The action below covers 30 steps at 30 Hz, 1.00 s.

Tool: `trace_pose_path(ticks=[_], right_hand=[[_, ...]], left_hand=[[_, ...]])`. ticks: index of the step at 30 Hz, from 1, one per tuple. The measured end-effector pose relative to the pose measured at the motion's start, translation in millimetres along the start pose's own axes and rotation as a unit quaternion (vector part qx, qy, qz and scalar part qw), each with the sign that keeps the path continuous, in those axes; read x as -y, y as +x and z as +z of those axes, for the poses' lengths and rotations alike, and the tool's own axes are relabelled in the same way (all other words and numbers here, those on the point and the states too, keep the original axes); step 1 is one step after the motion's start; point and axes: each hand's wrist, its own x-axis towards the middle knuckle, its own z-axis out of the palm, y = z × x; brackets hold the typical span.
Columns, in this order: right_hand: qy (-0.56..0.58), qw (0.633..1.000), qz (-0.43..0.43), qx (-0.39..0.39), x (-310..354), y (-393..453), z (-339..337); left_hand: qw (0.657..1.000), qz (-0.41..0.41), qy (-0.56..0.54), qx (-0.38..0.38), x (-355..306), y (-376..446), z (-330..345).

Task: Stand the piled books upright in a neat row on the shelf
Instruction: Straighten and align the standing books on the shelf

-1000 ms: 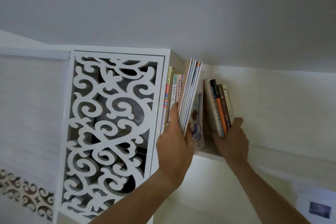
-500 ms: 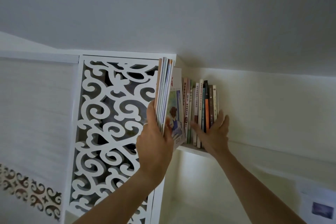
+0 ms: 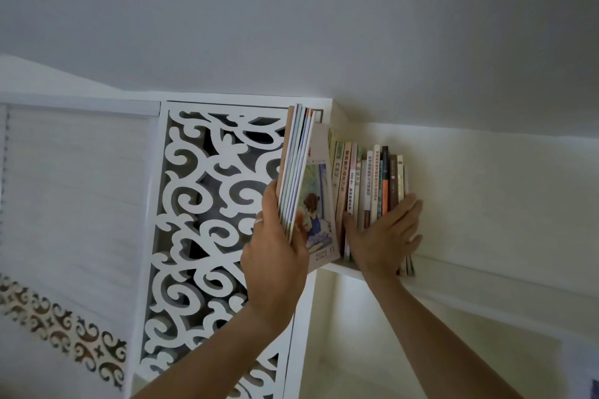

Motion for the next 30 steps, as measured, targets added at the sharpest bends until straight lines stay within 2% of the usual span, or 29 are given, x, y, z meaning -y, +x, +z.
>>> trace_pose_path(ticks=[16, 24, 30], right_hand=[[-0.032, 0.999, 0.007, 0.018, 16, 2, 7], [-0.061, 0.996, -0.058, 0.017, 18, 6, 1], [-0.082, 0.994, -0.07, -0.002, 3, 13, -8]], left_hand=[[1.0, 0.01, -0.008, 0.016, 8, 2, -7], [0.999, 0.021, -0.031, 0.016, -7, -6, -2], [0.999, 0.022, -0.026, 0.012, -23, -14, 11]])
